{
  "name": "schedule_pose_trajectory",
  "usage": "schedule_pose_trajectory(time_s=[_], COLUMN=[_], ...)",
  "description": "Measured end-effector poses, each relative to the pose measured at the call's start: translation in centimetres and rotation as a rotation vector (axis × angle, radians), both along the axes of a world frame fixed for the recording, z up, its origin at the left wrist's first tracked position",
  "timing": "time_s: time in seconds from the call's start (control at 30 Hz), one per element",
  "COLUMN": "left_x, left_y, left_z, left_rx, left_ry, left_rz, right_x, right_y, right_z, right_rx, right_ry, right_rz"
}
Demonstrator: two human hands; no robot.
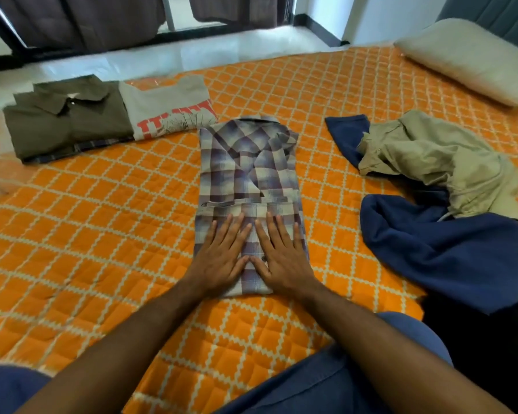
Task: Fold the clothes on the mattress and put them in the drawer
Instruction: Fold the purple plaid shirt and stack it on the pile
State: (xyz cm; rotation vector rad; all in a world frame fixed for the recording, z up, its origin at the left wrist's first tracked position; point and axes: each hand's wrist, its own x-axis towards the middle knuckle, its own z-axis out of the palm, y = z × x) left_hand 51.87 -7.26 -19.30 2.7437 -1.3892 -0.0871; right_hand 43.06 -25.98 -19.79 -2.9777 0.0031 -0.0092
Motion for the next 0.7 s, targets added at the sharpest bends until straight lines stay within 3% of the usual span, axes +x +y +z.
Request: schedule_pose_trajectory(time_s=[0.13, 0.3, 0.4, 0.5, 0.7], left_x=[0.9, 0.8, -0.5, -2.1, -4.0], left_y=[0.0, 1.1, 2.1, 1.8, 0.8], left_z=[0.5, 2.7, 3.3, 4.1, 5.6], left_rx=[-0.001, 0.136, 0.294, 0.330, 0.390], left_ry=[0.135, 0.274, 0.273, 0.253, 0.266], left_rz=[-0.017, -0.133, -0.175, -0.088, 0.026], right_x=[0.4, -0.4, -2.3, -3.1, -2.8], right_y=[-0.3, -0.8, -1.5, -1.7, 1.6], right_z=[0.0, 1.1, 1.7, 2.4, 4.3], right_rx=[0.052, 0.077, 0.055, -0.034, -0.111], right_ry=[0.084, 0.183, 0.252, 0.282, 0.398], right_rz=[0.001, 0.086, 0.215, 0.281, 0.095])
